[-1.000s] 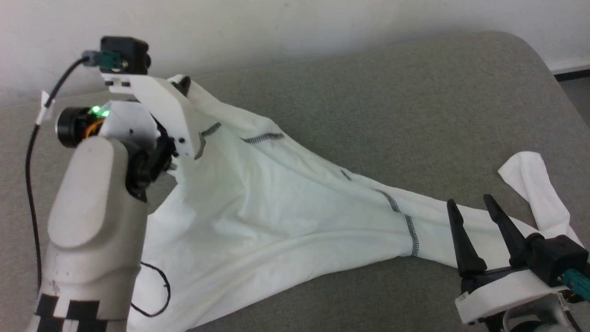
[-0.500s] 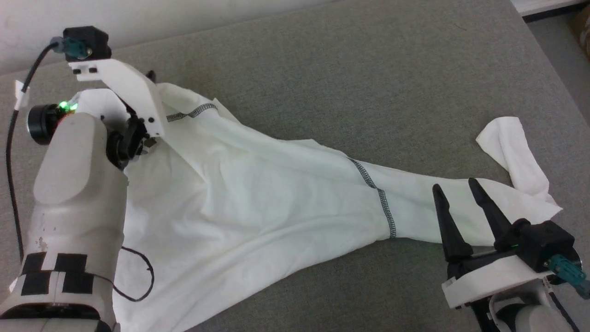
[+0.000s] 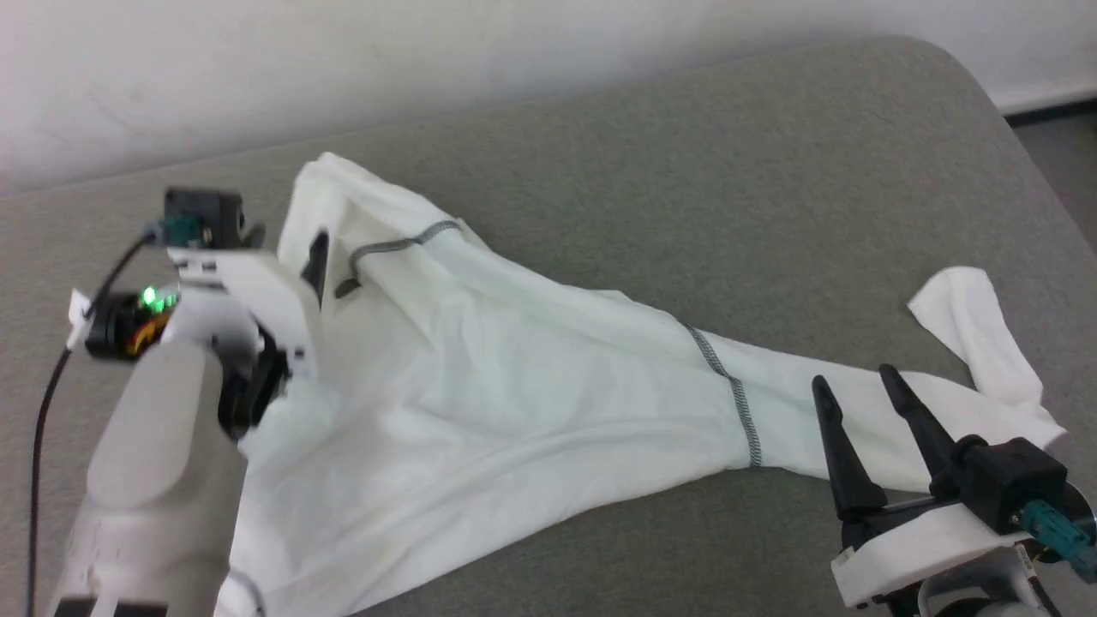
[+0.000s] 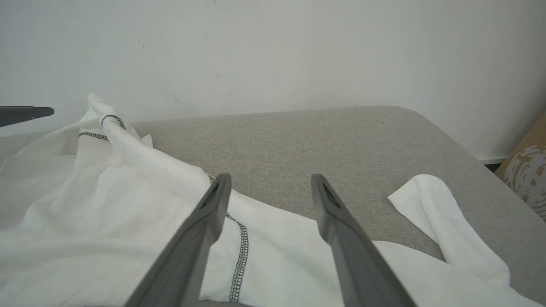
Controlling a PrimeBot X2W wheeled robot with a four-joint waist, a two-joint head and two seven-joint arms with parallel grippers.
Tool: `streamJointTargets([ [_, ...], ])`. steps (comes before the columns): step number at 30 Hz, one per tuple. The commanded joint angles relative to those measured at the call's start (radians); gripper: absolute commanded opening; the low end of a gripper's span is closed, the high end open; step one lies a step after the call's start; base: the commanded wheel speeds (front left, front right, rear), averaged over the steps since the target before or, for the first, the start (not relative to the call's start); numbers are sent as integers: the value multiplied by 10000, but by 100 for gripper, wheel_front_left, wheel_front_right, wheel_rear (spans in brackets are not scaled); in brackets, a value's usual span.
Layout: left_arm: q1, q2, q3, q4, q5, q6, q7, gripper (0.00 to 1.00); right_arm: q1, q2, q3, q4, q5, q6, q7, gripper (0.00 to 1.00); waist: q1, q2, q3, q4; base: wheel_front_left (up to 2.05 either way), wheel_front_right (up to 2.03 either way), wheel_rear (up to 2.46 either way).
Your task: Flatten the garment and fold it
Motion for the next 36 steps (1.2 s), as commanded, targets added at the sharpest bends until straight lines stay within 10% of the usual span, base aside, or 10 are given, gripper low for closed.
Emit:
streamJointTargets([
  [1,686,250,-140,-462,-23,-113,504,100,141,30,24,-171,-123,-9,118,100,3,-1,-731,767,0,0,0],
  [16,3526,1107,-779,-2372,-588,-169,4531,100,259,30,303,-528,-109,-9,611,100,3,-1,-537,862,0,0,0],
  [18,3523,1077,-897,-2163,-618,-181,4843,86,219,30,344,-490,-62,-9,639,100,3,-1,-490,833,0,0,0],
  [20,3533,1028,-1000,-1966,-673,-213,5044,0,170,30,375,-446,-56,-9,653,100,3,-1,-489,800,0,0,0],
  [27,4033,1104,-393,-2644,-841,393,4032,0,342,30,214,-341,5,-9,668,100,3,-1,-925,960,0,0,0],
  [36,7345,1819,958,-7044,-615,2290,3797,0,894,30,4,-305,104,-9,721,100,3,-1,-1647,1750,0,0,0],
])
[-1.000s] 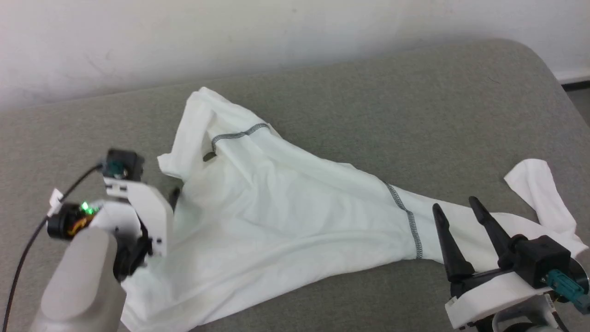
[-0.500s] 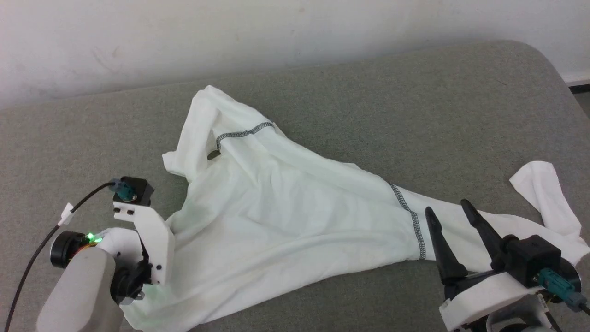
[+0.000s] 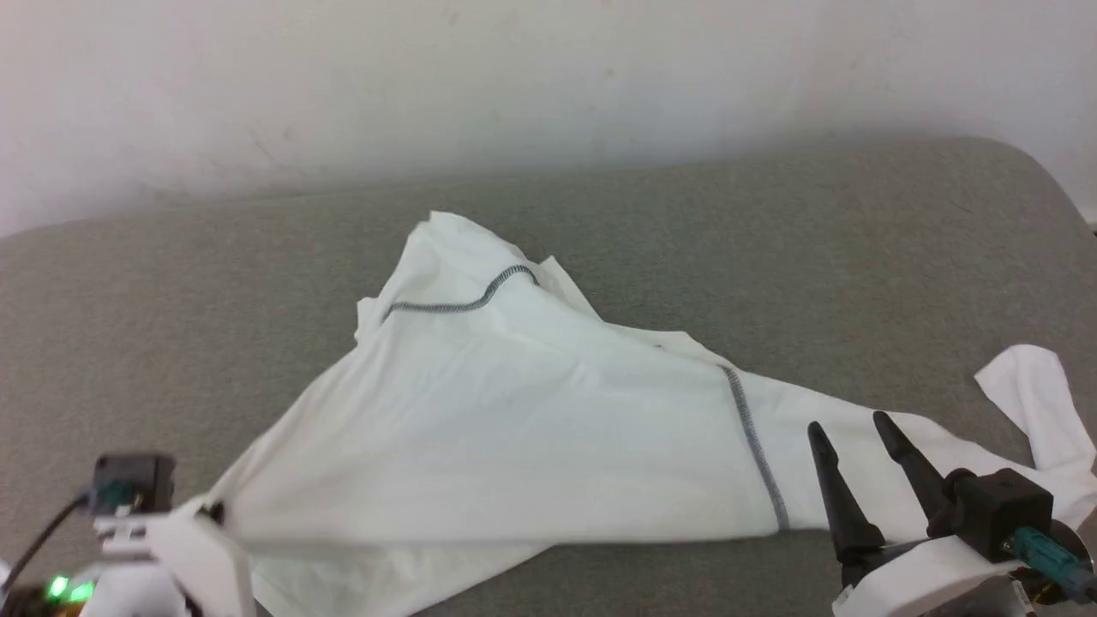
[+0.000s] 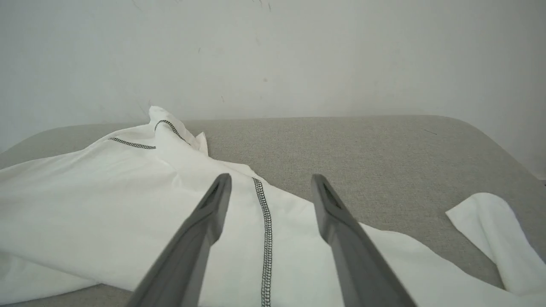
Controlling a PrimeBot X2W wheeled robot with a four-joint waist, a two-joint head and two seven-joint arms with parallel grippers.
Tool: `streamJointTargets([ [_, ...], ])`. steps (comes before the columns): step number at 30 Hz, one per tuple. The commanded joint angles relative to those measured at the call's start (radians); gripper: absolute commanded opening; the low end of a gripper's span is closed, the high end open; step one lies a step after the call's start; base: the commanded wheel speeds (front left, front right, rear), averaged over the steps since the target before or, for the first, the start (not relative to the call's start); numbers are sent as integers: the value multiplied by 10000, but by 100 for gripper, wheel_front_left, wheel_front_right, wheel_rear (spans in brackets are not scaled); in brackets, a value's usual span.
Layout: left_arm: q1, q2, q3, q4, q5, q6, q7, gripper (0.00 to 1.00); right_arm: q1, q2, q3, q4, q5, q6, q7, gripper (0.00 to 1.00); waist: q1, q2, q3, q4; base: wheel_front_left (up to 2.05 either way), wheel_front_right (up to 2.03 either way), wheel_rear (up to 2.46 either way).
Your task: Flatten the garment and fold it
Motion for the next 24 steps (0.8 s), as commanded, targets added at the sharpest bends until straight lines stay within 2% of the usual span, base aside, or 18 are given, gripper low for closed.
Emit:
streamJointTargets([
  [1,626,78,171,-428,103,277,105,0,91,26,4,3,44,-9,9,100,0,-1,-320,410,0,0,0],
  [7,3483,-338,823,-2488,49,1515,452,0,238,26,-54,8,-17,-9,24,100,0,-1,-402,791,0,0,0],
  [12,5315,-812,1013,-3149,-285,2125,1011,0,432,26,-114,-28,-70,-9,60,100,0,-1,-491,992,0,0,0],
  [15,6109,-1080,891,-3186,-700,2183,1448,0,531,26,-169,-76,-119,-9,98,100,0,-1,-554,1033,0,0,0],
  [17,6385,-1224,714,-3102,-1042,2040,1681,0,573,26,-185,-112,-132,-9,123,100,0,-1,-590,1007,0,0,0],
  [20,6167,-1371,612,-2966,-1299,1757,1432,0,614,26,-208,-179,-133,-9,139,100,0,-1,-612,968,0,0,0],
  [21,5984,-1407,633,-2950,-1298,1655,1159,47,625,26,-212,-210,-128,-9,148,100,0,-1,-608,954,0,0,0],
  [22,5769,-1409,642,-2921,-1283,1533,908,100,632,26,-214,-239,-122,-9,157,100,0,-1,-607,935,0,0,0],
  [24,5261,-1345,726,-2897,-1160,1337,368,100,630,26,-210,-295,-116,-9,174,100,0,-1,-596,879,0,0,0],
])
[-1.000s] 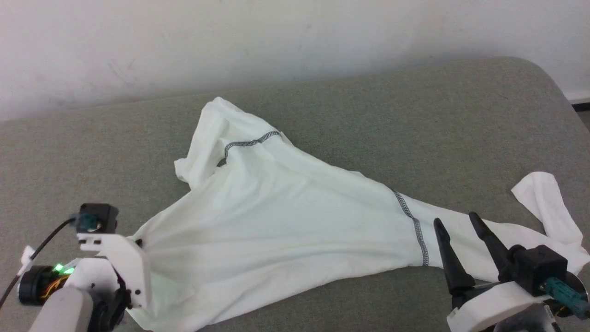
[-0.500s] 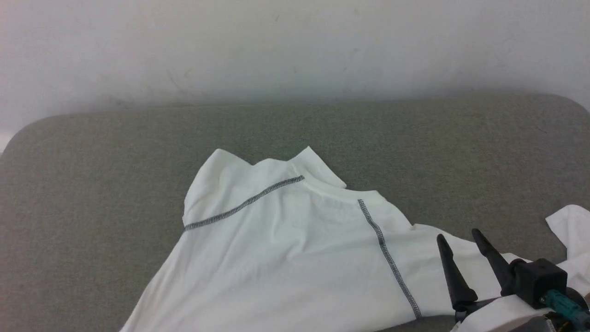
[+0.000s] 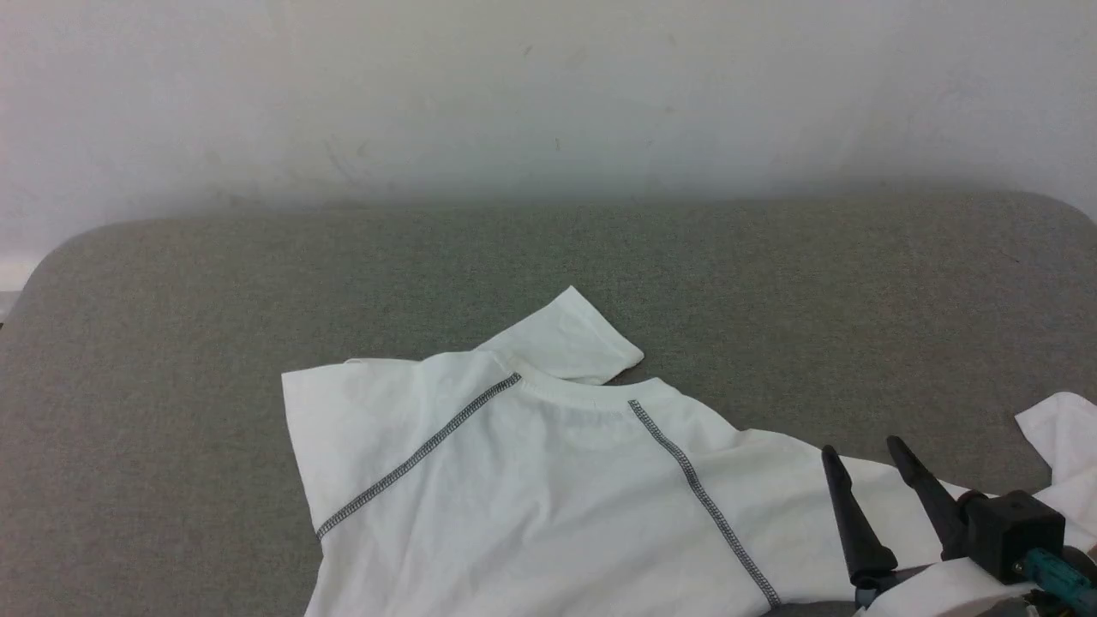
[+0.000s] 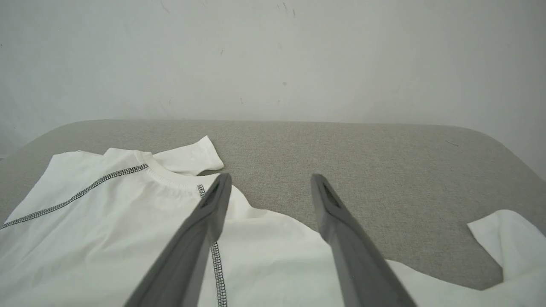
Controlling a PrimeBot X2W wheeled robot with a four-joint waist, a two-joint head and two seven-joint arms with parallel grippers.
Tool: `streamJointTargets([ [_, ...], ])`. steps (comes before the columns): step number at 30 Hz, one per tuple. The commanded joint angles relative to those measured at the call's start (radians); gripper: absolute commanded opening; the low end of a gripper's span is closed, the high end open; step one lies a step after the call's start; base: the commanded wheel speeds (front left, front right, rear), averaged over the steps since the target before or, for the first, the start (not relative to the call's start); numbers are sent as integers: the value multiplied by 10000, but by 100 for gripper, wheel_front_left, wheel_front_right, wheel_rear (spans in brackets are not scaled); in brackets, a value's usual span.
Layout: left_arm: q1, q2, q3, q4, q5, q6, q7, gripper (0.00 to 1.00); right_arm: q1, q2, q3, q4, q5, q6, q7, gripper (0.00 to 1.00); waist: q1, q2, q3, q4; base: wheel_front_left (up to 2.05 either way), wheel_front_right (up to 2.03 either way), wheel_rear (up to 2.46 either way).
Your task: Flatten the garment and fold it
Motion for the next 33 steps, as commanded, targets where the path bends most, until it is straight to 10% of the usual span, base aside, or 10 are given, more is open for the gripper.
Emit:
streamJointTargets([
  [1,-607,70,155,-11,157,-94,-448,100,78,26,-22,-95,-32,-9,12,100,1,0,22,-52,0,0,0],
  [14,-5495,535,-246,1406,1054,-1030,-2424,100,-415,26,-22,-344,-77,-9,-28,100,1,0,667,-652,0,0,0],
  [33,-12859,100,-3231,7420,790,-4036,-474,100,-1756,26,416,29,80,-9,-352,100,1,0,2921,-1957,0,0,0],
])
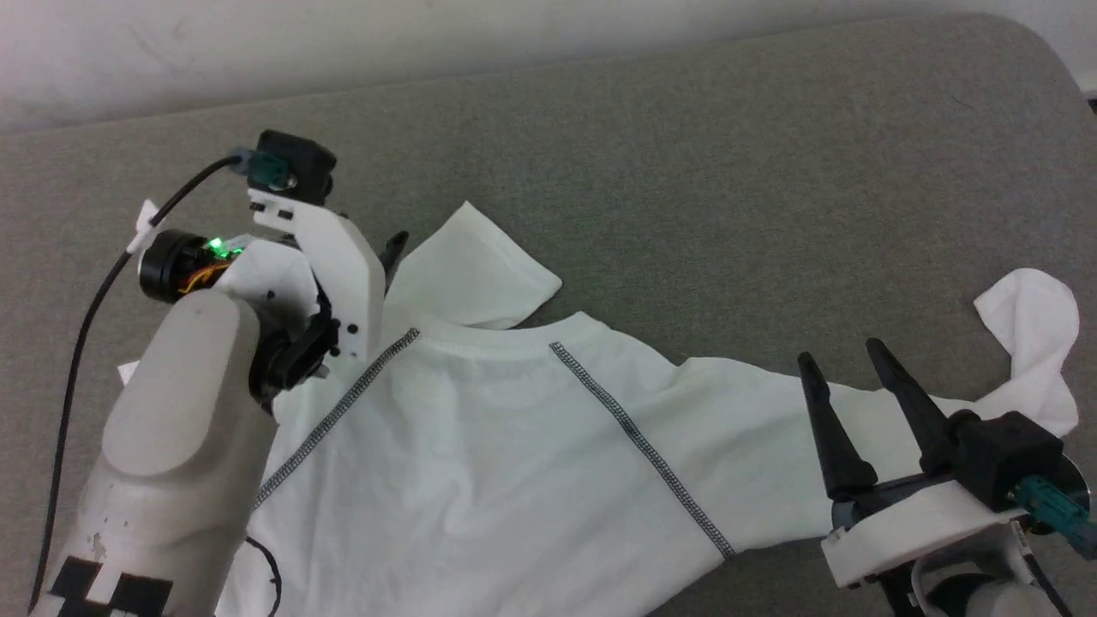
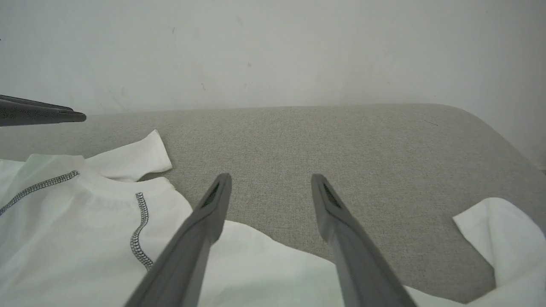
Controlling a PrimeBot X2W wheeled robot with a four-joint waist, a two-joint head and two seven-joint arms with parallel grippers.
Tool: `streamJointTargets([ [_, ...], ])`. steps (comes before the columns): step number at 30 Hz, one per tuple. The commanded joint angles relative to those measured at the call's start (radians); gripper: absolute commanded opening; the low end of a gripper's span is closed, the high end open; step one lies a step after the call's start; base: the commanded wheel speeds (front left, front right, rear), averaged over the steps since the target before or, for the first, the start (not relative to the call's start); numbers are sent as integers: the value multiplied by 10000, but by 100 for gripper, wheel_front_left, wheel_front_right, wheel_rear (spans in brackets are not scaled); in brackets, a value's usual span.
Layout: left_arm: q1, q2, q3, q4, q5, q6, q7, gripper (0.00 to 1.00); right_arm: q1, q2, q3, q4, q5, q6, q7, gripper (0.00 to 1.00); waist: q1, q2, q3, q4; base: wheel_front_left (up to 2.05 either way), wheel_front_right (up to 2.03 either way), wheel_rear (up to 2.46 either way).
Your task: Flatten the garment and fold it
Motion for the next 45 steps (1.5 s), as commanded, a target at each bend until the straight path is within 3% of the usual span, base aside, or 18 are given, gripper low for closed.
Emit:
streamJointTargets([
  [1,-448,-68,-320,574,-113,-150,257,100,-241,26,74,123,79,-9,-116,100,-4,-1,516,-542,0,0,0],
  [10,-1320,51,-2064,2683,-765,-332,1801,98,-440,26,204,532,217,-9,-312,100,-4,-1,579,-914,0,0,0],
  [11,-1326,83,-2377,2827,-992,-334,2157,73,-444,26,197,571,240,-9,-321,100,-4,-1,565,-929,0,0,0],
  [12,-1361,150,-2654,2873,-1172,-335,2331,42,-453,26,197,602,260,-9,-330,100,-4,-1,558,-945,0,0,0],
  [13,-1399,240,-2887,2899,-1300,-335,2380,0,-464,26,197,630,268,-9,-340,100,-4,-1,549,-961,0,0,0],
  [15,-1497,449,-3251,2930,-1486,-336,2277,0,-489,26,185,662,294,-9,-361,100,-4,-1,531,-971,0,0,0],
  [19,-1942,834,-2792,3112,-1532,-186,812,0,-434,26,65,690,309,-9,-380,100,-4,-1,345,-836,0,0,0],
  [23,-2057,1503,-1963,3096,-1466,669,-546,0,-260,26,-10,702,283,-9,-329,100,-4,-1,-16,-621,0,0,0],
  [27,-1428,2487,-1089,2781,-1623,1616,-1232,0,-46,26,-90,634,297,-9,-288,100,-4,-1,-311,-352,0,0,0],
  [36,2518,4507,1463,1685,-2988,3754,-1993,0,325,26,-183,422,213,-9,-181,100,-4,-1,-698,197,0,0,0],
  [40,4730,4481,2455,1481,-3802,4333,-2318,0,413,26,-221,316,114,-9,-106,100,-4,-1,-854,280,0,0,0],
  [45,6627,3846,3152,874,-4547,4456,-2860,0,532,26,-246,155,-14,-9,-12,100,-4,-1,-1102,320,0,0,0],
])
